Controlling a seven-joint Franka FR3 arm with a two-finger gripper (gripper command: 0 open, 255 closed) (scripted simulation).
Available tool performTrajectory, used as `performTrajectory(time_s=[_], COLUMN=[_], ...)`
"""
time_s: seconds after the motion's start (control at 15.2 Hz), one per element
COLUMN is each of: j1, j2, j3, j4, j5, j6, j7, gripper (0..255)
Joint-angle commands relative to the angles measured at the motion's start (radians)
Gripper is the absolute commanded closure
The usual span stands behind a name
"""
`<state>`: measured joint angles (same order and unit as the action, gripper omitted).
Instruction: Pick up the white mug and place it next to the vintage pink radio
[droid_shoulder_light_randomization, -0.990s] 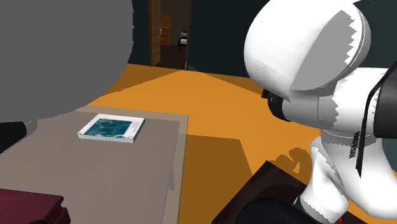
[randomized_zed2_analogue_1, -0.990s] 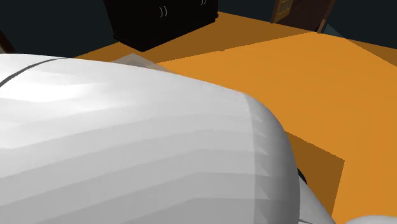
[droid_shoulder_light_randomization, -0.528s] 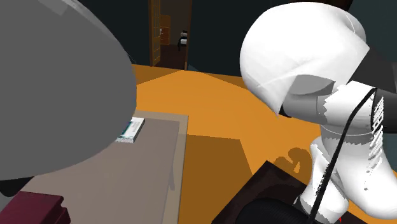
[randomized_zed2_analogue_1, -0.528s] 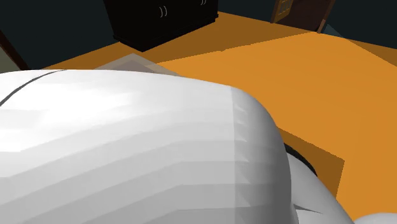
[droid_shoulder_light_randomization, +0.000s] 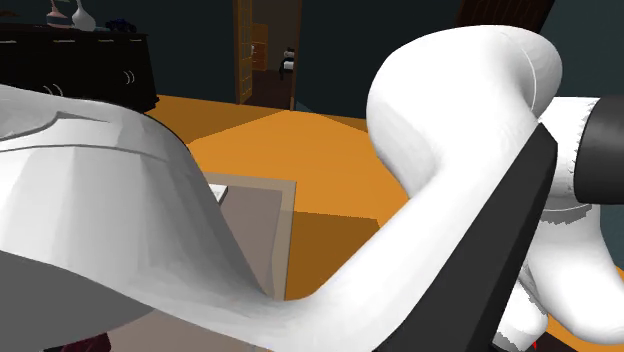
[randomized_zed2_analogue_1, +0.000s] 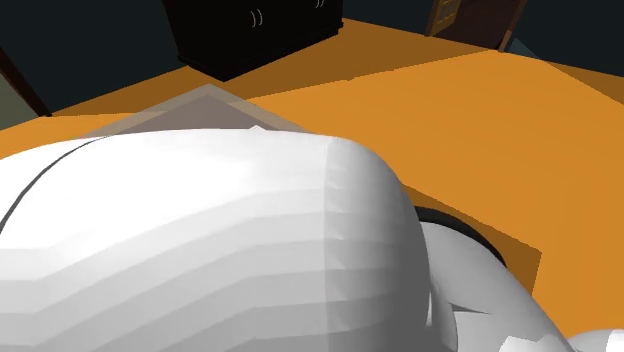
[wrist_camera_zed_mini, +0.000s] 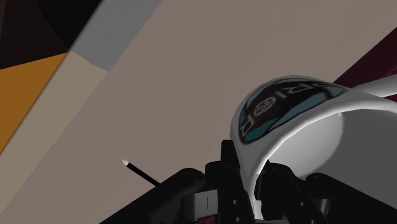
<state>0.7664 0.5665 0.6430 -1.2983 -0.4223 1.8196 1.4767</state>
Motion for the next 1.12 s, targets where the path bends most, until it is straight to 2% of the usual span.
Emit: performTrajectory(time_s=[0.0, 1.06], j1=[-0.001, -0.013], j2=[0.007, 0.054], j3=[-0.002, -0.028], j4=[-0.016, -0.162], j5=[-0.005, -0.047], j6=[0.022, 0.202], j7=[0.005, 0.049], gripper=[255, 255])
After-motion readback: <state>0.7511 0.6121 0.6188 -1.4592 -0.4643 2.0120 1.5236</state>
